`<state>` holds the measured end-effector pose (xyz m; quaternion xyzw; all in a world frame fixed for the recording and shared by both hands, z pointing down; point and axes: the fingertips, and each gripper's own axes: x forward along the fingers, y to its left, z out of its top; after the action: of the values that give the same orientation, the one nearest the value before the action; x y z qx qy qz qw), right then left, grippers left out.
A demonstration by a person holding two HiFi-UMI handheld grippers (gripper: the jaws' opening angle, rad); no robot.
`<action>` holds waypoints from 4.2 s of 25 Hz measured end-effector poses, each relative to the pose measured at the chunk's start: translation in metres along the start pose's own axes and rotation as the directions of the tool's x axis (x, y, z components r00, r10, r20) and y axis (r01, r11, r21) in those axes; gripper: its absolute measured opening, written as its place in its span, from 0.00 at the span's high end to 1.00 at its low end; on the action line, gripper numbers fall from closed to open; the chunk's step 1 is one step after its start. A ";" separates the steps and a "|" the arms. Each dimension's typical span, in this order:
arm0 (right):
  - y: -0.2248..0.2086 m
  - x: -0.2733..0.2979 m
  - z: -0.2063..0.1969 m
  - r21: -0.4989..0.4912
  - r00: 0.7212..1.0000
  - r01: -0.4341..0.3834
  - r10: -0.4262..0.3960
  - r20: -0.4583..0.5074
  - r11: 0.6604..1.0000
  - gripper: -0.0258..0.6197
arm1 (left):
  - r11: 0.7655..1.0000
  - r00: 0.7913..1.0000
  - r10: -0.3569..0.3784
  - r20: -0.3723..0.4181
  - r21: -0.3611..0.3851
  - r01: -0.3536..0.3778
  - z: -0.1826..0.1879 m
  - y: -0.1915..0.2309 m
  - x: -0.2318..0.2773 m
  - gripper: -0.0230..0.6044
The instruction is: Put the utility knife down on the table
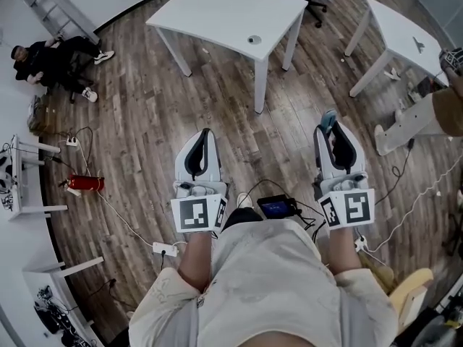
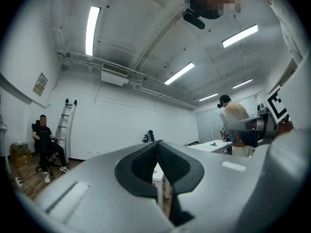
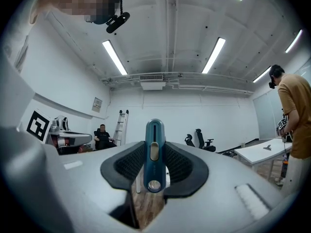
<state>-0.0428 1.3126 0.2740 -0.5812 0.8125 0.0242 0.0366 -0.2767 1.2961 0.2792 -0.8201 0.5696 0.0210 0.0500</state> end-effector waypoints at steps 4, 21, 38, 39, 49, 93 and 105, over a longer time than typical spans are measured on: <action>0.077 0.138 0.007 -0.012 1.000 -0.002 0.002 -0.009 1.000 0.75 | 1.000 1.000 0.013 -0.004 -0.006 -0.013 0.002 0.143 0.055 0.93; 0.278 0.400 -0.025 -0.047 1.000 0.011 -0.012 -0.027 0.999 0.75 | 0.998 1.000 -0.007 0.002 -0.059 0.008 -0.042 0.454 0.135 0.93; -0.005 0.624 -0.096 -0.009 1.000 0.006 -0.006 -0.009 1.000 0.75 | 1.000 1.000 0.005 -0.013 -0.014 -0.005 -0.111 0.378 0.483 0.93; -0.028 0.636 -0.099 -0.007 1.000 0.008 -0.008 -0.010 1.000 0.75 | 1.000 1.000 0.004 -0.012 -0.012 -0.004 -0.113 0.369 0.508 0.93; -0.304 0.805 -0.115 0.025 1.000 0.011 -0.010 -0.019 1.000 0.75 | 1.000 1.000 -0.004 -0.014 0.026 0.004 -0.122 0.260 0.816 0.93; -0.790 1.547 -0.207 -0.001 0.998 0.038 -0.038 -0.057 0.999 0.75 | 0.998 0.998 -0.052 -0.025 0.034 0.053 -0.223 0.339 1.713 0.93; -0.659 1.896 -0.197 -0.029 0.995 0.052 -0.055 -0.079 0.998 0.75 | 0.996 0.996 -0.092 -0.011 -0.003 0.092 -0.230 0.651 1.906 0.93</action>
<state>-0.0347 -0.7041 0.3066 -0.6038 0.7971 0.0112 -0.0029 -0.2238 -0.7300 0.2962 -0.8457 0.5313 0.0149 0.0467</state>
